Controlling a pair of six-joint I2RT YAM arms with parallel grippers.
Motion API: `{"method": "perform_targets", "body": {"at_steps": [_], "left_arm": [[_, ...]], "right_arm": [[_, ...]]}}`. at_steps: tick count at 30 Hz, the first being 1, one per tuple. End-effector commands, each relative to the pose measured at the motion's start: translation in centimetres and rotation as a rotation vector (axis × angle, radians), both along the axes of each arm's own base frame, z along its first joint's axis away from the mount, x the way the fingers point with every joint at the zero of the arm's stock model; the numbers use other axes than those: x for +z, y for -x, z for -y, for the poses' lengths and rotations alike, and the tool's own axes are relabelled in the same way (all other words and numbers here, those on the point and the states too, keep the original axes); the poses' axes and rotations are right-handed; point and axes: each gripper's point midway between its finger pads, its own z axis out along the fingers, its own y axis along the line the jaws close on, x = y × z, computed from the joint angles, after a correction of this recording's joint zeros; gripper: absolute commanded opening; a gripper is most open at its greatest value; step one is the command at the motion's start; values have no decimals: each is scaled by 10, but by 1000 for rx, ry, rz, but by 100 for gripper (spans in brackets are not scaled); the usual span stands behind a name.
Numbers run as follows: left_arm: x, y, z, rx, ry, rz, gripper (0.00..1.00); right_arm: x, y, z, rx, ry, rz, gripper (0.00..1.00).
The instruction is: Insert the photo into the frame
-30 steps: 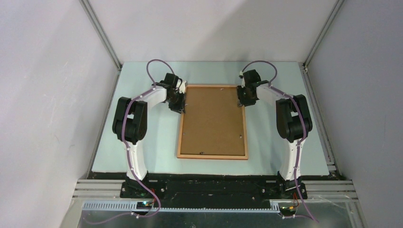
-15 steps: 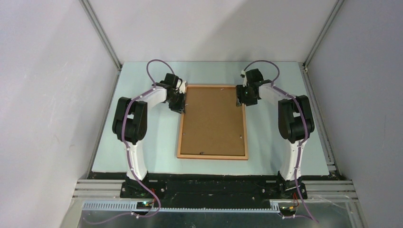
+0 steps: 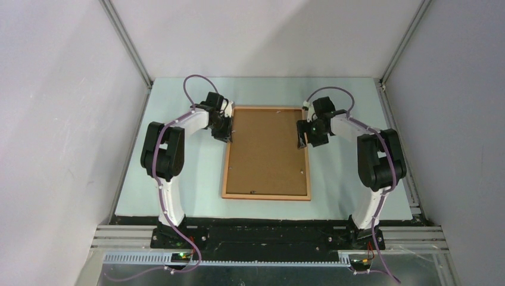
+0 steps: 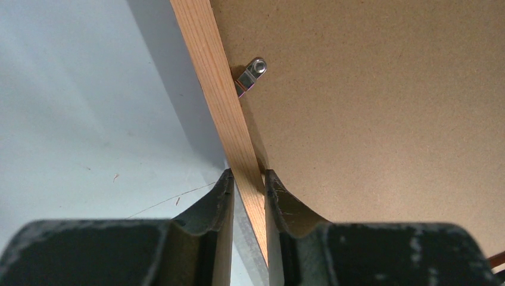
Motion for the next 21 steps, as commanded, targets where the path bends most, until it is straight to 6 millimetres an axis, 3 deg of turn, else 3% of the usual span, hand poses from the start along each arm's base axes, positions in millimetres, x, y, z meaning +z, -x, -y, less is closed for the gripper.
{"method": "perform_targets", "body": {"at_steps": [1,8,16,21], "left_arm": [[-7,21,11,-55,15,-52,0],[-7,22,11,-58,17,-53,0],[-9,20,11,-57,9,-50,0],[-9,20,10,-56,6,-50,0]], "right_arm": [[11,32,-5,113,-32,5,73],[7,77,-6,186,-59,-48,74],[13,101,-11,263,-73,-46,74],[9,103,-7,269,-18,-35,74]]}}
